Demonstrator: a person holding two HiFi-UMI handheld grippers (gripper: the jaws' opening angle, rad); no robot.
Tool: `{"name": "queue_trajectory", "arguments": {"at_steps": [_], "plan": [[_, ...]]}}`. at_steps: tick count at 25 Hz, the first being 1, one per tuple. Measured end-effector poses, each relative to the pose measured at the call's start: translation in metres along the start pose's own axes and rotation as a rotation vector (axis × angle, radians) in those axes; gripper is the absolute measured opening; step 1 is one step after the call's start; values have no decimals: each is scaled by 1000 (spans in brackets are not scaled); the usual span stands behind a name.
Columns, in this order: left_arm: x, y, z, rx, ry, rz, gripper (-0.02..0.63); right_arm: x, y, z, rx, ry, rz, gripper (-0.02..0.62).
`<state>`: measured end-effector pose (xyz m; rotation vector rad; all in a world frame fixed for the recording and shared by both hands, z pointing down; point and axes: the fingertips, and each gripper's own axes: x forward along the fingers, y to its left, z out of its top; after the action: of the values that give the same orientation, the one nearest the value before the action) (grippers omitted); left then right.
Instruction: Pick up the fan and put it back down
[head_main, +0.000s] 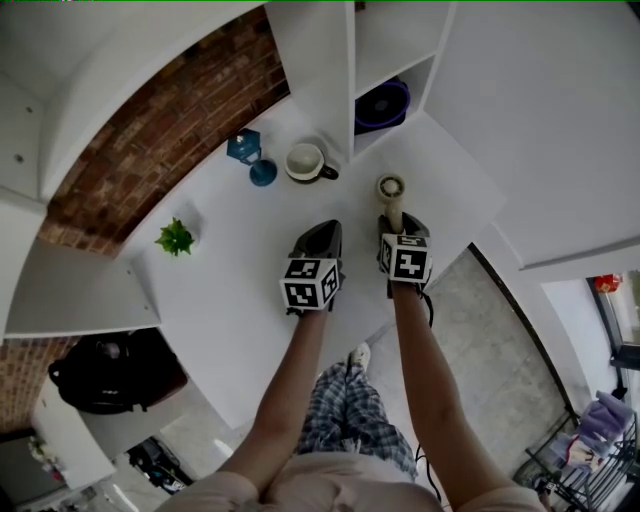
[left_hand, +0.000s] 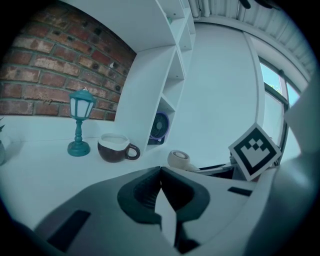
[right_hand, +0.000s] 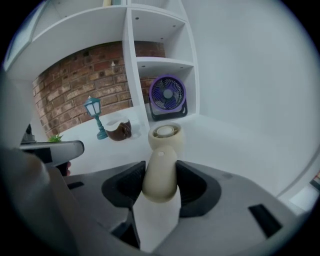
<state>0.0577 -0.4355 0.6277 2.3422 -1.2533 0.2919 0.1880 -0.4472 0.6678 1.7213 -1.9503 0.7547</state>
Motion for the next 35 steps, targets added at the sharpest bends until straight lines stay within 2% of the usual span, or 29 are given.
{"name": "queue_trajectory", "arguments": {"at_steps": [5, 9, 16, 21, 27, 35], "plan": [[-18, -5, 23, 28, -39, 3, 28, -34, 6, 27, 17, -108, 29, 207], [-42, -11, 55, 53, -102, 11, 28, -74, 10, 54, 27, -223, 47, 207], [-102, -30, 120, 105, -252, 22, 28, -169, 20, 104, -5, -456, 69, 207], [-147, -36, 137, 120, -320, 41, 28, -239, 30, 118, -34, -588, 53, 207], [-173, -38, 133, 113, -337, 55, 28, -275, 33, 109, -19, -631, 44, 207], [-163, -40, 139, 120, -331, 48, 28, -265, 28, 116, -19, -621, 51, 207]]}}
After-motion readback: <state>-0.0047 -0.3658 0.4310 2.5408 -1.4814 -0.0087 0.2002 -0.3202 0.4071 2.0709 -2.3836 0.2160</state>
